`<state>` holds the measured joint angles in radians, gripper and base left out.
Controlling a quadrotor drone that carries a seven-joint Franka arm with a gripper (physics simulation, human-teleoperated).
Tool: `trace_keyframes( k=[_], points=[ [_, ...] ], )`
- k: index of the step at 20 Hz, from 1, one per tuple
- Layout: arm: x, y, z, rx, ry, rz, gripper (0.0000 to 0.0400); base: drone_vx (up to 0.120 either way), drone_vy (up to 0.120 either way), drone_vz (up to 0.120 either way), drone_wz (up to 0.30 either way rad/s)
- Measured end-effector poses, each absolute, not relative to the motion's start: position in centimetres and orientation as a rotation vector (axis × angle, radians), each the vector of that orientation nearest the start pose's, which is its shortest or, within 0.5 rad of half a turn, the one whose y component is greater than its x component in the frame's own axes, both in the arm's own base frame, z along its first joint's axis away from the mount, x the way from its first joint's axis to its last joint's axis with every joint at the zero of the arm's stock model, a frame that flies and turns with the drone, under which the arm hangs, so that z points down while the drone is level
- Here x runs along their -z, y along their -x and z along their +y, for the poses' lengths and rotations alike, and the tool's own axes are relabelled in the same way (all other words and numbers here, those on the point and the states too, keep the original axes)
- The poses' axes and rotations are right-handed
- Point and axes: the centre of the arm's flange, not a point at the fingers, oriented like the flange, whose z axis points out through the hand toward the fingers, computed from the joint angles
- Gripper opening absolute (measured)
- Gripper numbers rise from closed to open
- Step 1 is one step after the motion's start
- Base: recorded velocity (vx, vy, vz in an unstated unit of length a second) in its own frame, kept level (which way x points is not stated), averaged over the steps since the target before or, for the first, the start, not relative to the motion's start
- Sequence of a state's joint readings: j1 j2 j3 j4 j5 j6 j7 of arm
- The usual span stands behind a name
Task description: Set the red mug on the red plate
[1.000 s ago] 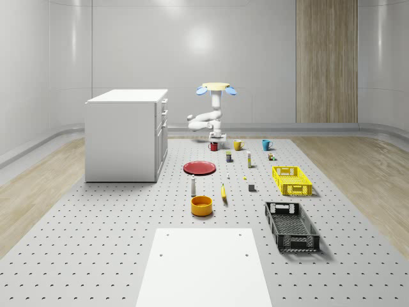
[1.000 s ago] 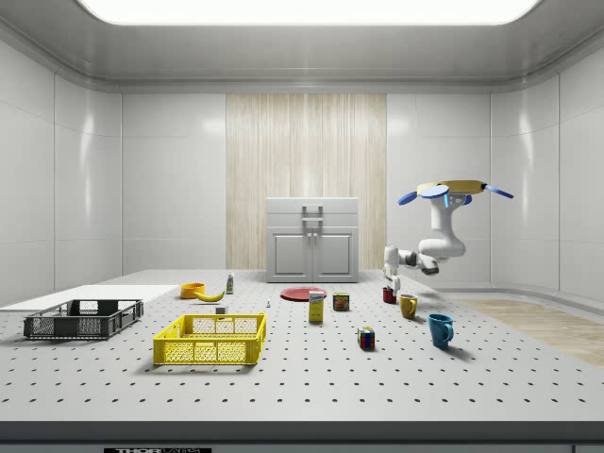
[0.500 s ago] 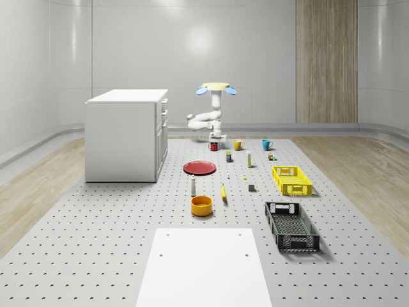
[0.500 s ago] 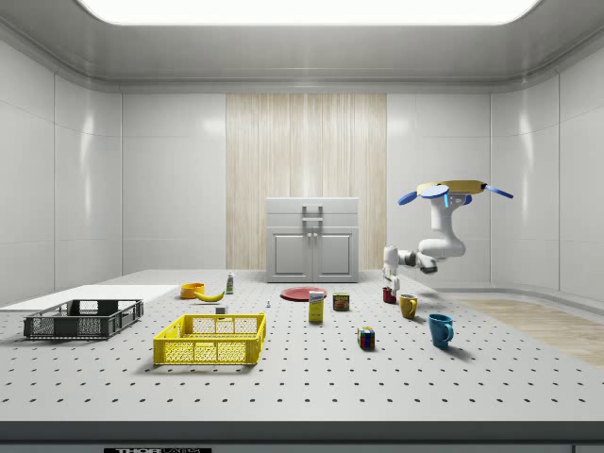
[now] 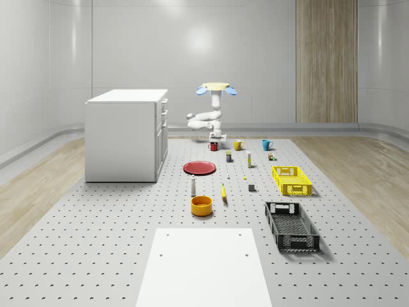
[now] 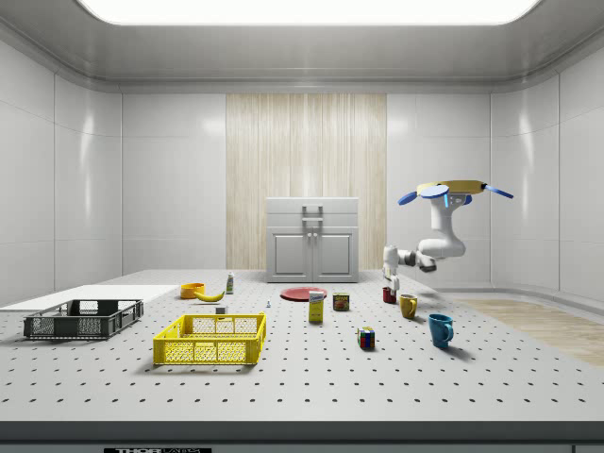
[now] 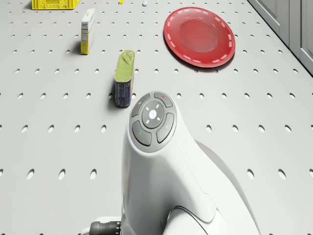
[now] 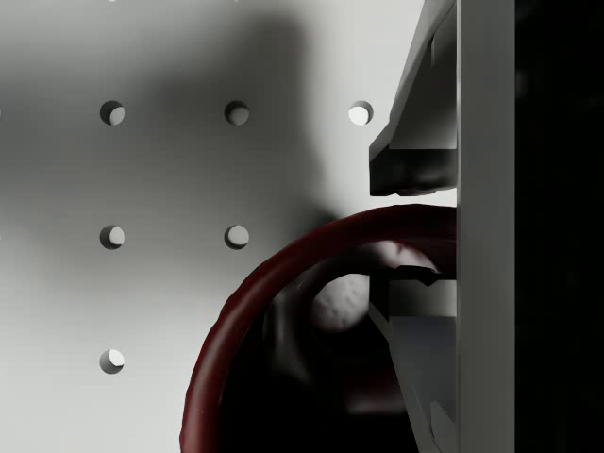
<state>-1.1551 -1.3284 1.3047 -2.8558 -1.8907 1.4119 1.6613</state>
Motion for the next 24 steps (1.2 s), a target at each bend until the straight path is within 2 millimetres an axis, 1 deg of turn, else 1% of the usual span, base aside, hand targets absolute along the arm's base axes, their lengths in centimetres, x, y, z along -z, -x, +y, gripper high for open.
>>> trace_keyframes(
  k=[1,4,11,12,14,22,24],
  points=[
    [-49.9,-31.3,-0.4,-0.785,-0.001,-0.002,0.0104,0.0,0.0,0.0,0.0],
    [-48.9,-31.3,-0.4,-0.785,-0.001,-0.002,0.0102,0.027,-0.013,0.107,0.0],
    [-47.8,-31.3,-0.4,-0.785,-0.001,-0.002,0.01,0.12,-0.12,0.12,0.0],
    [-47.7,-31.3,-0.4,-0.785,-0.001,-0.002,0.01,0.12,-0.12,0.0,0.0],
    [-47.6,-31.3,-0.4,-0.785,-0.001,-0.002,0.01,0.12,0.0,0.0,0.0],
    [-47.5,-31.3,-0.4,-0.785,-0.001,-0.002,0.01,0.12,-0.12,0.0,0.0],
    [-47.5,-31.3,-0.4,-0.785,-0.001,-0.002,0.01,0.12,-0.04,0.0,0.0]
  ],
)
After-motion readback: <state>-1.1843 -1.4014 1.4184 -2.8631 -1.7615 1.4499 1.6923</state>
